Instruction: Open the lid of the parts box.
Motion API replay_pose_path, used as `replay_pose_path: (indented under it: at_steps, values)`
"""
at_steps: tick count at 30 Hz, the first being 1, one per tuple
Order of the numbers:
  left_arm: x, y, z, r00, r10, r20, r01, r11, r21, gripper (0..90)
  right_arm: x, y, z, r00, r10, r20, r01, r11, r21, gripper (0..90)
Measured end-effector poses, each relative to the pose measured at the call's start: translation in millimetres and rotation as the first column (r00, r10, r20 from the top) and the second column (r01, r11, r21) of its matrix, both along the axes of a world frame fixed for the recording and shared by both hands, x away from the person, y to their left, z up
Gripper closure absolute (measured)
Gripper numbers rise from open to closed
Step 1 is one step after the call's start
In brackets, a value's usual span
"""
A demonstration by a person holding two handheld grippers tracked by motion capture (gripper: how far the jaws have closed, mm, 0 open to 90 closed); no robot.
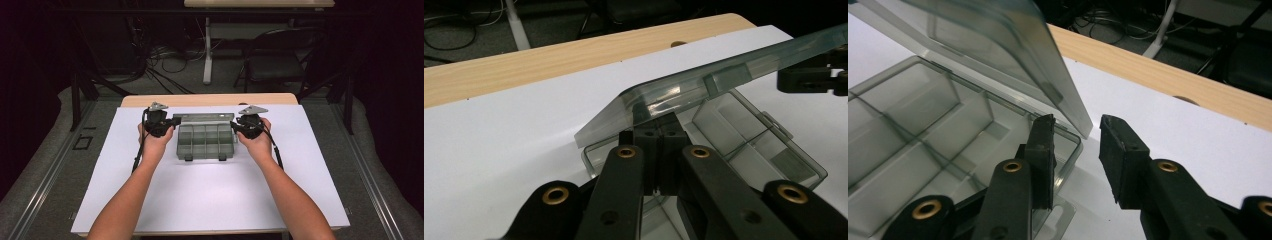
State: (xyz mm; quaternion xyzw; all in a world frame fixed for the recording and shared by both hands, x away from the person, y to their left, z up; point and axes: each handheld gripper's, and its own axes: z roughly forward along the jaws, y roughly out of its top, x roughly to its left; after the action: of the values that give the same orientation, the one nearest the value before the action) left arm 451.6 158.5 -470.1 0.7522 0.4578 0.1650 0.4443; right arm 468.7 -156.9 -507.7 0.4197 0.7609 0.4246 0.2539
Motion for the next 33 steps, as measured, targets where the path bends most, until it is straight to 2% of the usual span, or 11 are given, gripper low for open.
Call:
replay_pose_path:
  at_steps: [10, 24, 33]
  values:
    - [0.0, -0.1, -0.3, 1.0, 0.003, 0.0, -0.003, 1.0, -0.003, 90.0, 11.2, 1.5, -12.9, 0.9998, -0.012, -0.016, 0.012, 0.9998, 0.017, 69.0]
    - [-0.2, -0.7, -1.2, 1.0, 0.0, 0.001, 0.0, 1.0, -0.003, 89.9, 14.9, 8.1, -12.5, 1.0, -0.008, -0.005, 0.008, 0.9997, 0.022, 77.2]
    - [-1.2, -0.8, -3.2, 0.9999, -0.016, -0.005, 0.016, 0.9999, 0.007, 82.5, 15.2, 7.4, -12.3, 0.9999, -0.012, -0.001, 0.012, 0.9999, 0.012, 80.5]
